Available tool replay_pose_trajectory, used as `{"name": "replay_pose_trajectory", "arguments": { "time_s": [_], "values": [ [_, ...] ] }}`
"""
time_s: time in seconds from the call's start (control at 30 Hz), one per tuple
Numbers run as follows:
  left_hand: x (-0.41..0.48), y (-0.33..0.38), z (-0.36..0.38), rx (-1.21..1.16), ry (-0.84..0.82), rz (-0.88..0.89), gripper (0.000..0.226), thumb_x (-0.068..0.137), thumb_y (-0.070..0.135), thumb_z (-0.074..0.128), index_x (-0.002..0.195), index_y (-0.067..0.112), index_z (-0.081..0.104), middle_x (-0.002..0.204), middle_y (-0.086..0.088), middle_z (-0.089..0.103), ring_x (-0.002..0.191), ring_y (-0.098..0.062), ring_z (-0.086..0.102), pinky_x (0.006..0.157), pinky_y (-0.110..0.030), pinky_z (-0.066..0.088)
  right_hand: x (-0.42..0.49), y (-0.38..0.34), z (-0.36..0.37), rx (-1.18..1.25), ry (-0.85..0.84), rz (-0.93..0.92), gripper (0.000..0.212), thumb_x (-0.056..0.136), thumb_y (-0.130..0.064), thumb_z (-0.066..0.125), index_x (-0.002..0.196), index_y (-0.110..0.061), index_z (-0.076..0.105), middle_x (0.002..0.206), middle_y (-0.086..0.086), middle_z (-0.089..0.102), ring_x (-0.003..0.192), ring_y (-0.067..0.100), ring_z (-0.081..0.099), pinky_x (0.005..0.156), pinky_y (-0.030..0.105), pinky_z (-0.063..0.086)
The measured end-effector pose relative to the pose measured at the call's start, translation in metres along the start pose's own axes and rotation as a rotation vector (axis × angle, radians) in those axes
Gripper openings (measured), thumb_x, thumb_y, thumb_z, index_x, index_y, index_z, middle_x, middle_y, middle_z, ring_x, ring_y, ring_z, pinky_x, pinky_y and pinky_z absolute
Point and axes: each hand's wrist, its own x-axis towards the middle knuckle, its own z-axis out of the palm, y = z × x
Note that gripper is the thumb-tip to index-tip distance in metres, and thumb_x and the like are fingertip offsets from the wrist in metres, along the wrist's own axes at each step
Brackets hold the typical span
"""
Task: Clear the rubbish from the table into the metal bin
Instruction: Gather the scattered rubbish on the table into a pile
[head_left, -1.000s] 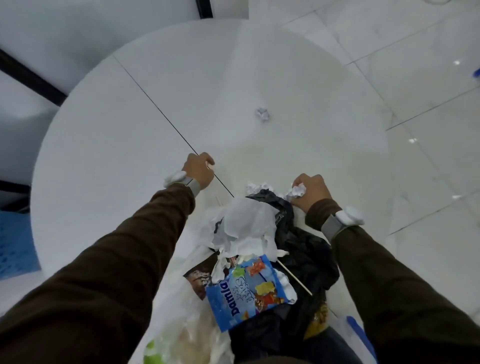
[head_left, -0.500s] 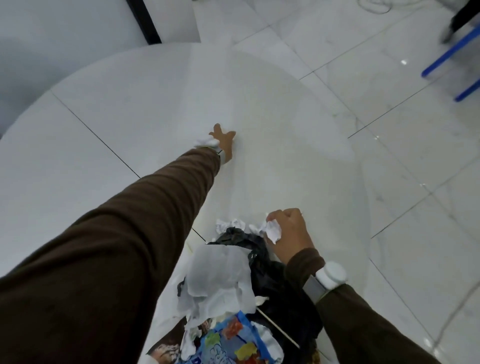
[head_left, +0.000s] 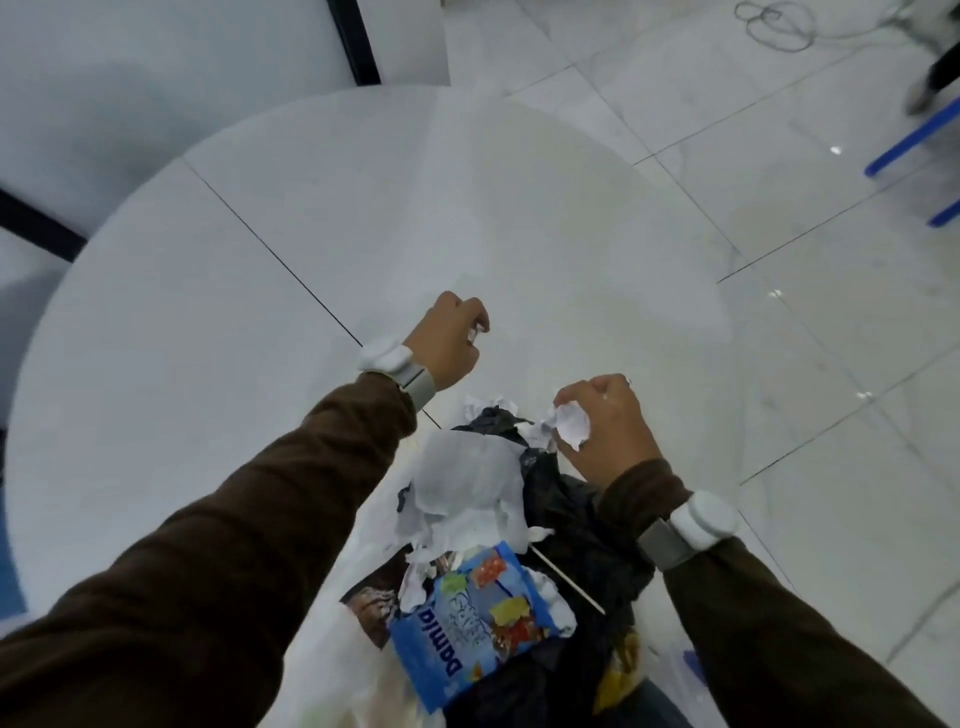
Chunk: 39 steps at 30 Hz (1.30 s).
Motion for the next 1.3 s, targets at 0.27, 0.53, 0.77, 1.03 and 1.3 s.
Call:
{"name": "replay_pose_trajectory", "arguments": {
  "time_s": [0.27, 0.53, 0.77, 1.03, 1.3],
  "values": [
    [-0.209, 0.034, -0.044, -0.110, 0.077, -0.033, 0.039, 0.088, -0.002, 0.054, 0.118, 0.023, 0.061, 0.113, 0.005, 0.043, 0.094, -0.006, 0.047, 0.074, -0.007, 0.035, -0.064, -0.063, -0.026, 0.095, -0.174, -0.086, 0.036, 0.076, -0.023, 0.077, 0.109, -0.029, 0.063, 0.108, 0.003, 0.047, 0.100, 0.018, 0.052, 0.093, 0.030, 0.048],
    [-0.331, 0.002, 0.027, -0.091, 0.151, -0.154, 0.035, 0.082, 0.000, 0.064, 0.113, 0.017, 0.064, 0.118, -0.004, 0.049, 0.098, -0.022, 0.056, 0.083, -0.030, 0.051, -0.141, -0.095, 0.041, 0.052, -0.273, -0.194, 0.051, 0.077, -0.015, 0.074, 0.123, -0.030, 0.058, 0.131, 0.007, 0.045, 0.122, 0.024, 0.046, 0.107, 0.037, 0.044],
    [-0.353, -0.011, 0.109, 0.123, 0.019, -0.209, 0.056, 0.083, 0.022, 0.059, 0.139, 0.020, 0.053, 0.147, -0.013, 0.045, 0.134, -0.037, 0.045, 0.107, -0.049, 0.043, -0.172, -0.098, 0.090, -0.460, -0.528, -0.237, 0.073, 0.088, -0.034, 0.059, 0.151, -0.044, 0.023, 0.166, 0.003, 0.001, 0.141, 0.040, 0.025, 0.107, 0.056, 0.039],
    [-0.358, 0.012, 0.089, 0.216, 0.092, -0.267, 0.072, 0.073, 0.016, 0.071, 0.142, 0.018, 0.050, 0.150, -0.013, 0.044, 0.140, -0.035, 0.042, 0.112, -0.061, 0.030, -0.180, -0.098, 0.058, -0.393, -0.438, -0.226, 0.076, 0.085, -0.044, 0.060, 0.148, -0.048, 0.019, 0.165, -0.001, 0.003, 0.136, 0.040, 0.034, 0.100, 0.052, 0.048],
    [-0.352, 0.023, 0.073, 0.182, 0.072, -0.218, 0.069, 0.084, 0.021, 0.063, 0.149, 0.023, 0.038, 0.159, -0.007, 0.032, 0.147, -0.029, 0.030, 0.120, -0.057, 0.021, -0.197, -0.072, 0.033, -0.203, -0.307, -0.111, 0.069, 0.082, -0.037, 0.062, 0.146, -0.037, 0.035, 0.156, -0.002, 0.027, 0.134, 0.029, 0.042, 0.099, 0.048, 0.049]
  ]
}}
